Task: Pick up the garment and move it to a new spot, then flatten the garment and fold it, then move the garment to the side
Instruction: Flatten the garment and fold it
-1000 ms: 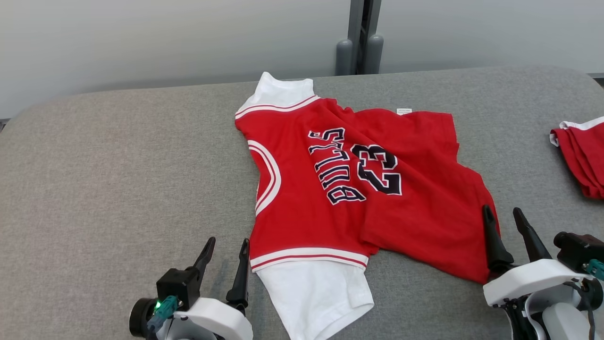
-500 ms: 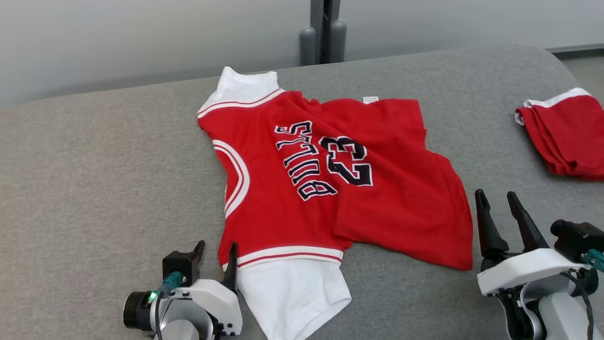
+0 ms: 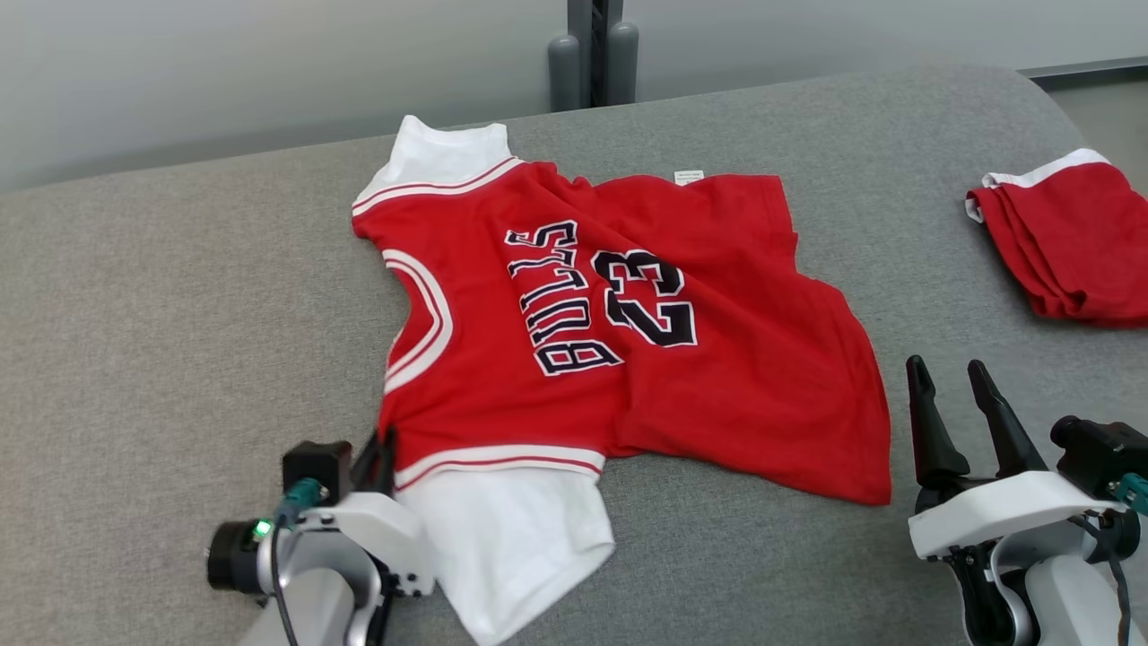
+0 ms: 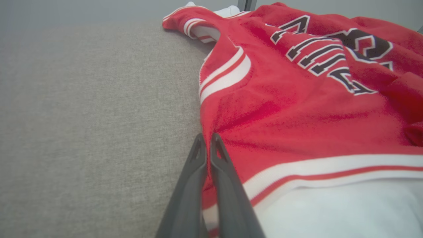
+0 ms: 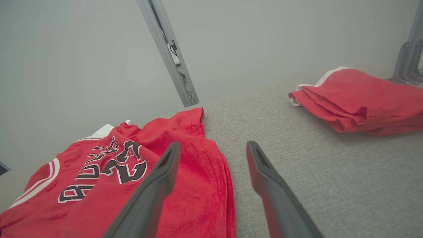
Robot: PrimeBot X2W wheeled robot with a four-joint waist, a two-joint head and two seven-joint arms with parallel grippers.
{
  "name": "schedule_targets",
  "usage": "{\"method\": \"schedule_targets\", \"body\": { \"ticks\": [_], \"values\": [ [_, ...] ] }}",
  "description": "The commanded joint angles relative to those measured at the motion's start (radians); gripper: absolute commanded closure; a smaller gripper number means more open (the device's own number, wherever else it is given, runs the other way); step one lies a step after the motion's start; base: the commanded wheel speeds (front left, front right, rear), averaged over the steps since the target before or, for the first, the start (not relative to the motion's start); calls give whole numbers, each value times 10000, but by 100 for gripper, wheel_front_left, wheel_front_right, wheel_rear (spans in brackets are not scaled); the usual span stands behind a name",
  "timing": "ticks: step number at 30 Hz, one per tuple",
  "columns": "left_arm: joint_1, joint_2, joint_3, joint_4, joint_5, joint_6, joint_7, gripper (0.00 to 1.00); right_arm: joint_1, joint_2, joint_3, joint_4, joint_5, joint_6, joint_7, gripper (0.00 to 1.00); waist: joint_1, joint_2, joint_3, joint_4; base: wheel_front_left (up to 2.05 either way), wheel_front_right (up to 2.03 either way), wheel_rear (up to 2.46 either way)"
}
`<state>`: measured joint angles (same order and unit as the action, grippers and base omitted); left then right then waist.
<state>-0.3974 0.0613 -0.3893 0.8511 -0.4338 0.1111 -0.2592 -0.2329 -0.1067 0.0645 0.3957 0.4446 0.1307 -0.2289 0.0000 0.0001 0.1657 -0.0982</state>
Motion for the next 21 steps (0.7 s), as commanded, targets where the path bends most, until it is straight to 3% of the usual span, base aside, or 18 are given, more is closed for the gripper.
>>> {"method": "schedule_targets", "body": {
  "ticks": [1,15,16,17,21],
  "values": [
    [-251,233,78,-73,129,104,-64,100,85,-12,-48,-52,-45,-1,-23,0,0,-1,3,56,0,0,0],
    [-1112,1365,260,60,948,426,-69,100,-69,131,116,275,-245,-1,-89,0,0,-1,23,217,0,0,0],
    [-1094,1352,245,153,953,408,-69,58,-79,144,132,302,-264,-1,-95,0,0,-1,20,209,0,0,0],
    [-1075,1296,279,239,877,339,-70,0,-89,160,150,328,-279,-1,-105,0,0,-1,13,203,0,0,0],
    [-901,1198,447,242,741,352,-70,0,-74,199,141,436,-286,-2,-109,0,0,-1,-54,244,0,0,0]
  ]
}}
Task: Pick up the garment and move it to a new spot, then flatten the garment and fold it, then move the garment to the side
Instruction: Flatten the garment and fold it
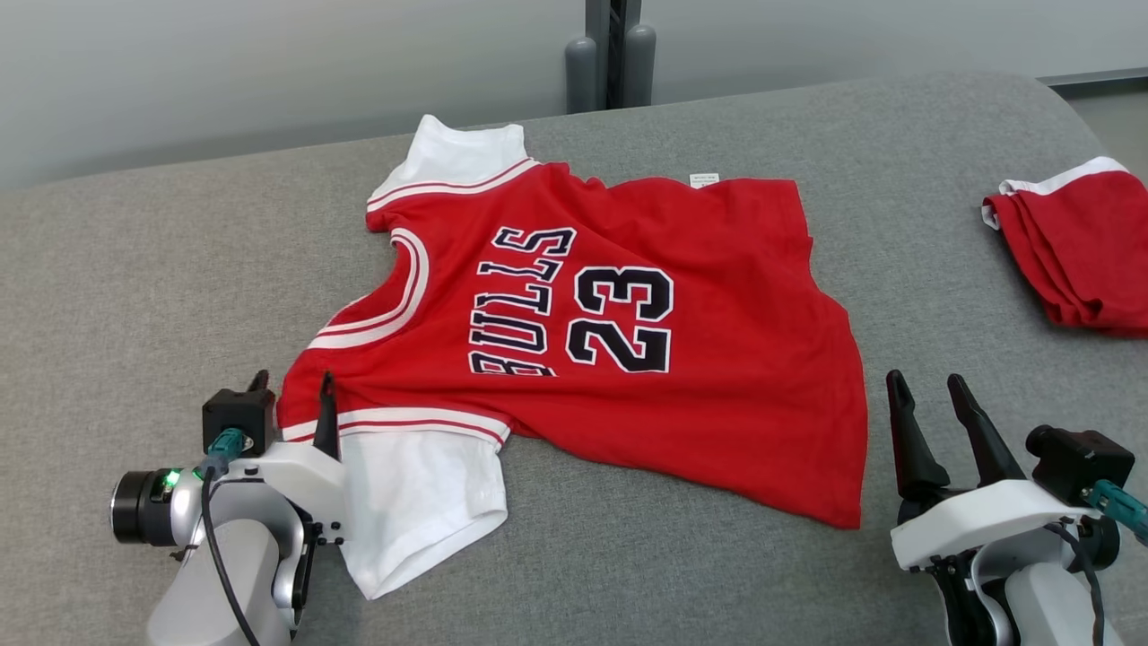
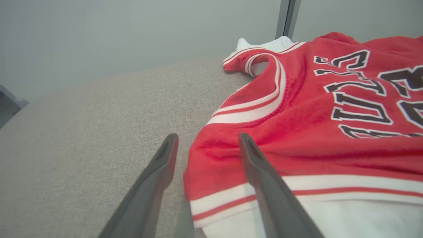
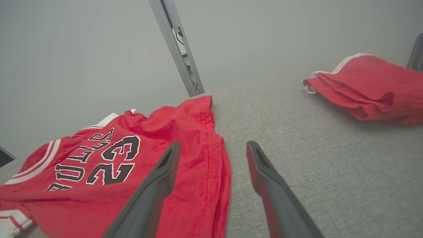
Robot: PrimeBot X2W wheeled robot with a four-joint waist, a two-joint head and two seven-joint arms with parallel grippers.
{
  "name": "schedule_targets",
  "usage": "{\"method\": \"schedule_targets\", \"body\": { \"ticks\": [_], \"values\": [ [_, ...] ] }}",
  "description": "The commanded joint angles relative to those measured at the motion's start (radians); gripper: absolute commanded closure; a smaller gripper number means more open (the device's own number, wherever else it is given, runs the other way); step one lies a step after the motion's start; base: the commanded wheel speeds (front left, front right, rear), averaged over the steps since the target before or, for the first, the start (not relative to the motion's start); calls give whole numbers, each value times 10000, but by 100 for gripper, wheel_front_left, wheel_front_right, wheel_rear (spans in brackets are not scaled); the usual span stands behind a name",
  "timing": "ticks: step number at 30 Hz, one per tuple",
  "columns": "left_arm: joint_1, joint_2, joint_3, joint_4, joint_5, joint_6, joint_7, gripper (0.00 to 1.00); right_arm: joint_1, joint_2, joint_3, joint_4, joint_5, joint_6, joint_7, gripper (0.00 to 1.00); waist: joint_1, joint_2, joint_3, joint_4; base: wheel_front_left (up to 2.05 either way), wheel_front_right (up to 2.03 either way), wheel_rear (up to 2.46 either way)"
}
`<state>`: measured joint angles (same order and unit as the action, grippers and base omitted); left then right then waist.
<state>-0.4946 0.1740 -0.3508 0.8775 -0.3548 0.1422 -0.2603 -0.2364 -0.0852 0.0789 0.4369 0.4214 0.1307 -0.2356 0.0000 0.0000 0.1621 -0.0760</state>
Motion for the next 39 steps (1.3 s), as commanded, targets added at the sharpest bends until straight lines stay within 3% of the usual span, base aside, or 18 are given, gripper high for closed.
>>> {"method": "schedule_targets", "body": {
  "ticks": [1,16,26,35,39],
  "values": [
    [155,44,145,-105,-86,100,-59,0,-16,-1,-11,45,-49,-1,-46,0,0,0,-48,53,0,0,0],
    [2718,-597,1632,-3148,-517,334,-50,0,559,47,-133,-14,99,-1,-205,0,0,0,-1005,994,0,0,0],
    [4048,-1093,1816,-4386,-546,110,-51,0,925,-110,-193,-400,-186,-1,-229,0,0,0,-1361,1763,0,0,0],
    [4180,-1204,763,-3965,-551,-572,-51,0,966,-49,-199,-602,-348,-1,-72,0,0,0,-1221,1799,0,0,0],
    [4018,-1203,204,-3419,-600,-664,152,0,920,-30,-160,-600,-313,-1,-40,0,0,0,-1139,1638,0,0,0]
  ]
}}
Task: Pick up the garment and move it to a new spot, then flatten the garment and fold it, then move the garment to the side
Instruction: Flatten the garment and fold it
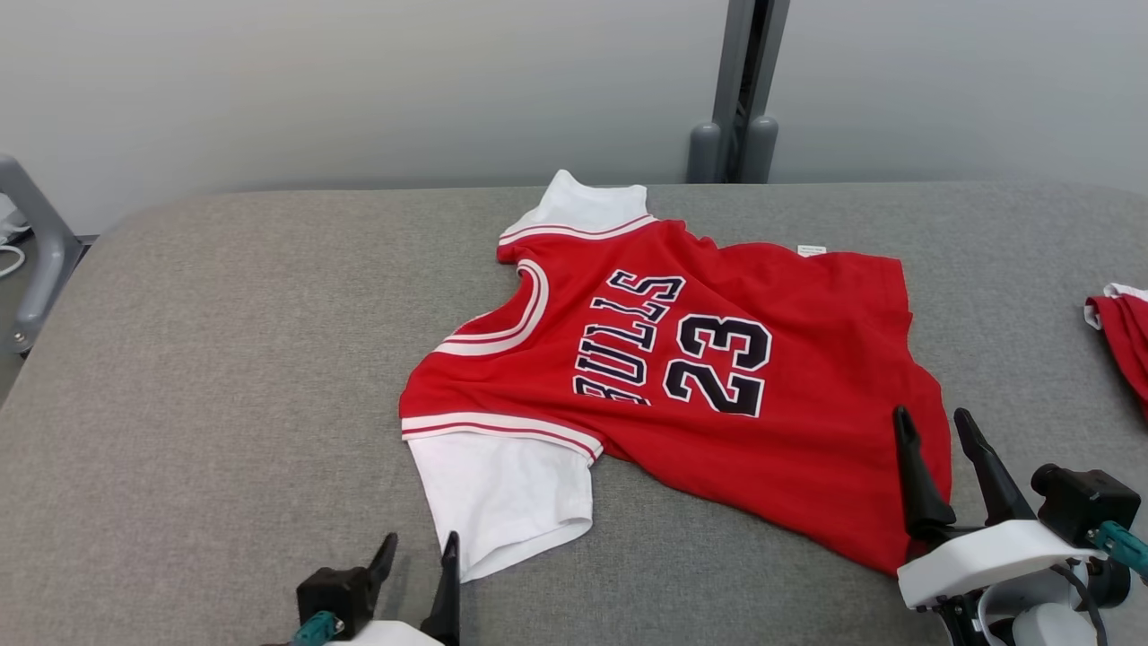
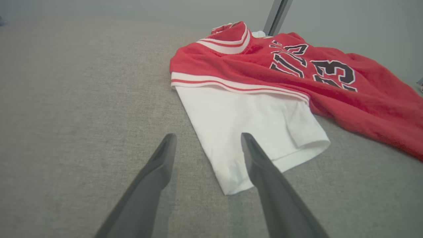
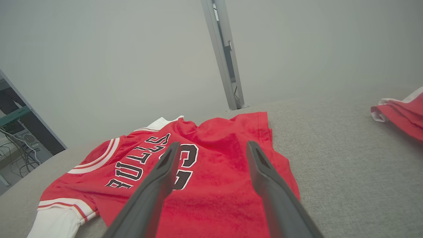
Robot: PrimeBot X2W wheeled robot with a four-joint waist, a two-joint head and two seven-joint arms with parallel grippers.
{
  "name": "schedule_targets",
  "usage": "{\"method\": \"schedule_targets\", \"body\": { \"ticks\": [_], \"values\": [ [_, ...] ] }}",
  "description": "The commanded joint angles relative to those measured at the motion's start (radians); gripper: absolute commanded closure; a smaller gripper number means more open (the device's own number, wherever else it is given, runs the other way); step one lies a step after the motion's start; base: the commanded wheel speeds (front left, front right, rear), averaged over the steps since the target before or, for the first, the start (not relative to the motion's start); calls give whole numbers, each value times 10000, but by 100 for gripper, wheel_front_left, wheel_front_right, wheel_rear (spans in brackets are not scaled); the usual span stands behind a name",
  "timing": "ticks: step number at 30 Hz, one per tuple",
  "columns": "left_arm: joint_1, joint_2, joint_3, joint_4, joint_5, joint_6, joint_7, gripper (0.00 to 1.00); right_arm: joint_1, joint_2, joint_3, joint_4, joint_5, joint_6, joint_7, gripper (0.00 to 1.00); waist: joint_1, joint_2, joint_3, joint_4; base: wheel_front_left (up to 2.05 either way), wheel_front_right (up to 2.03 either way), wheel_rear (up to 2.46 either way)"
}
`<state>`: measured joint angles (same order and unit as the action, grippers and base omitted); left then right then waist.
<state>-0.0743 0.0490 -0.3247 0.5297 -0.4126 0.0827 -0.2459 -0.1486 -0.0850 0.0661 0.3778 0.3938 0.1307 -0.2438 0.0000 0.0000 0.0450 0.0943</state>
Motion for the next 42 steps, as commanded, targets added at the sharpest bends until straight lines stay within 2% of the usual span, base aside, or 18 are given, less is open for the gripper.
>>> {"method": "schedule_targets", "body": {
  "ticks": [1,7,16,31,32,33,35,42],
  "values": [
    [-245,43,-182,148,-105,-111,62,0,34,-29,-35,3,-24,-1,41,0,0,0,52,-109,0,0,0],
    [-495,45,-754,707,-535,90,297,0,-65,-51,-46,74,11,-1,33,0,0,0,207,-349,0,0,0],
    [-889,43,-992,1339,-1107,676,250,0,-106,-119,-99,121,42,-1,19,0,0,0,371,-453,0,0,0],
    [-949,39,-1326,1605,-1813,468,167,0,-201,-53,82,293,73,-1,-35,0,0,0,346,-438,0,0,0],
    [-963,39,-1384,1612,-1877,424,206,14,-211,-65,90,299,84,-1,-36,0,0,0,363,-455,0,0,0],
    [-981,39,-1443,1624,-1931,407,257,56,-219,-81,99,305,91,-1,-38,0,0,0,375,-469,0,0,0],
    [-991,33,-1531,1642,-2008,401,267,100,-210,-111,88,337,97,-1,-42,0,0,0,392,-498,0,0,0],
    [-1185,124,-1223,1124,-1927,529,-101,100,101,-33,-118,607,93,-1,-21,0,0,0,381,-563,0,0,0]
  ]
}}
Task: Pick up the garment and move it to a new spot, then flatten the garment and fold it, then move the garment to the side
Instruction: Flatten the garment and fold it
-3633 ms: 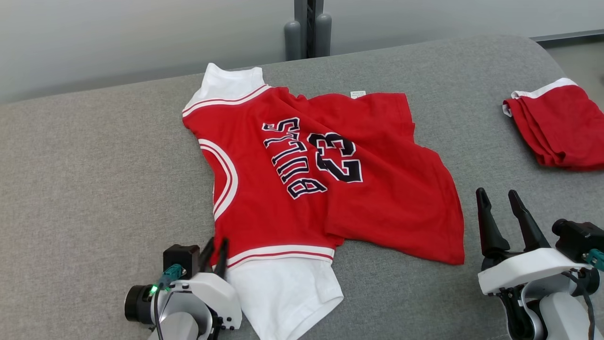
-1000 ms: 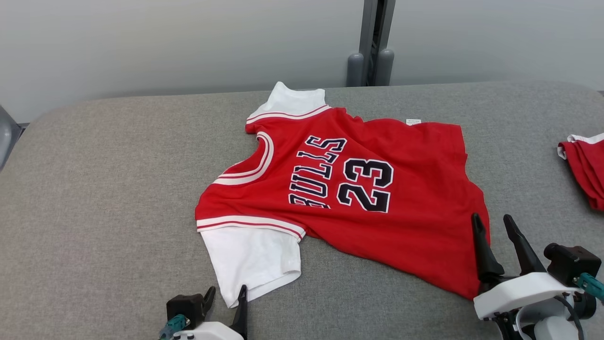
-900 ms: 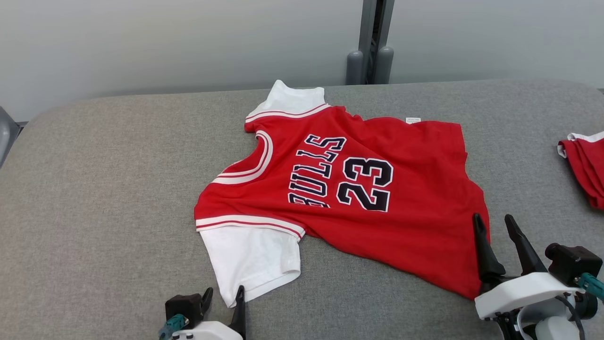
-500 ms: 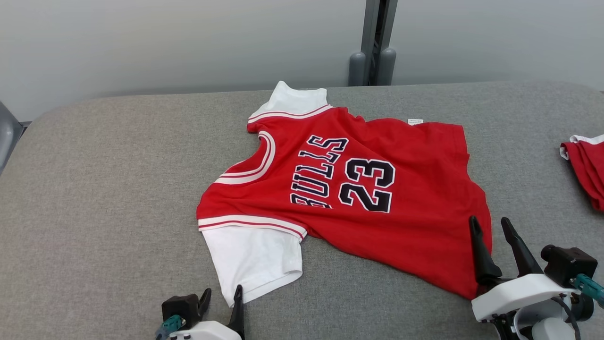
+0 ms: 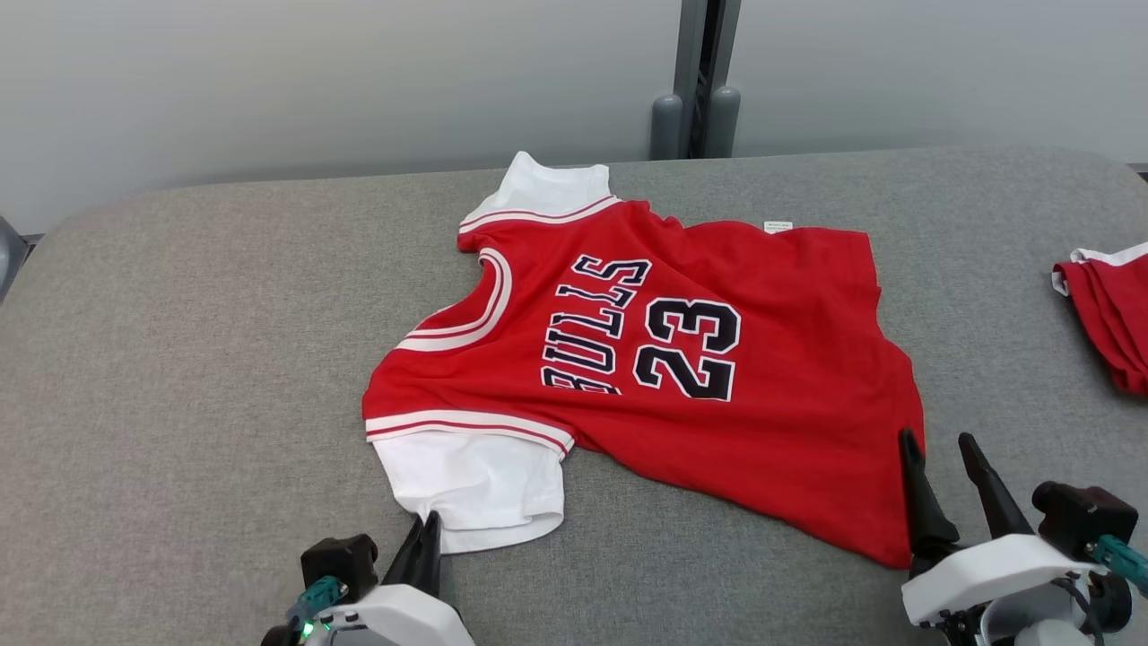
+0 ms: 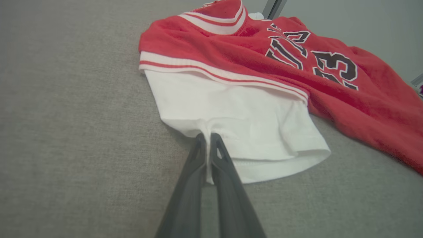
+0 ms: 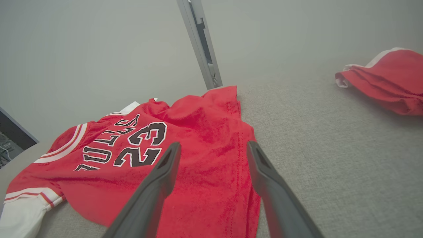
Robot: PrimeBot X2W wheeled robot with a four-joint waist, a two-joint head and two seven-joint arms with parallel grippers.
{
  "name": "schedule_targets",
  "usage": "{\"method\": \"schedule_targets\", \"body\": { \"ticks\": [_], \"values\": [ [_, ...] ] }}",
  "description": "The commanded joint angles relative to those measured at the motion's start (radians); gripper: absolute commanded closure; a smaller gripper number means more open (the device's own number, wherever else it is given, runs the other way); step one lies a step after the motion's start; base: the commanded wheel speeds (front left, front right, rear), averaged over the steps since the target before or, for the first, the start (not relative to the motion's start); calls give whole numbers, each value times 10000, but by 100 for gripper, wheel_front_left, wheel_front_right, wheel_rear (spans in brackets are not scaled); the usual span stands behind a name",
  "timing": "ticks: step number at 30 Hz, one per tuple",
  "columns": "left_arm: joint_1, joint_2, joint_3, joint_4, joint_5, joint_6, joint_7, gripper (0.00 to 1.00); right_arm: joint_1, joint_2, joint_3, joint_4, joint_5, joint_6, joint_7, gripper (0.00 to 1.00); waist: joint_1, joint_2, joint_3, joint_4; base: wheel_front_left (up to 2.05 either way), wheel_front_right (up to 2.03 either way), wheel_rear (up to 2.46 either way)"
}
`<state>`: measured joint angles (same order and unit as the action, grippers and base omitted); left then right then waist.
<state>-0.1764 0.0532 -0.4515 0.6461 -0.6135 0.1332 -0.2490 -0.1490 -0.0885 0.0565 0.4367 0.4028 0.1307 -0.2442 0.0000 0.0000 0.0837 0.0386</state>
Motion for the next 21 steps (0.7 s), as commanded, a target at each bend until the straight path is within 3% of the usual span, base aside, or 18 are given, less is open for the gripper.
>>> {"method": "schedule_targets", "body": {
  "ticks": [1,9,21],
  "values": [
    [-159,133,88,-161,147,62,-91,100,169,30,-50,95,49,-1,-9,0,0,0,-19,-21,0,0,0],
    [150,411,454,-1398,1000,450,-165,100,537,298,-224,1045,441,-1,343,0,0,0,-76,-175,0,0,0],
    [528,309,772,-2000,1508,433,-171,100,239,371,542,2706,2235,-1,549,0,0,0,-162,-75,0,0,0]
  ]
}}
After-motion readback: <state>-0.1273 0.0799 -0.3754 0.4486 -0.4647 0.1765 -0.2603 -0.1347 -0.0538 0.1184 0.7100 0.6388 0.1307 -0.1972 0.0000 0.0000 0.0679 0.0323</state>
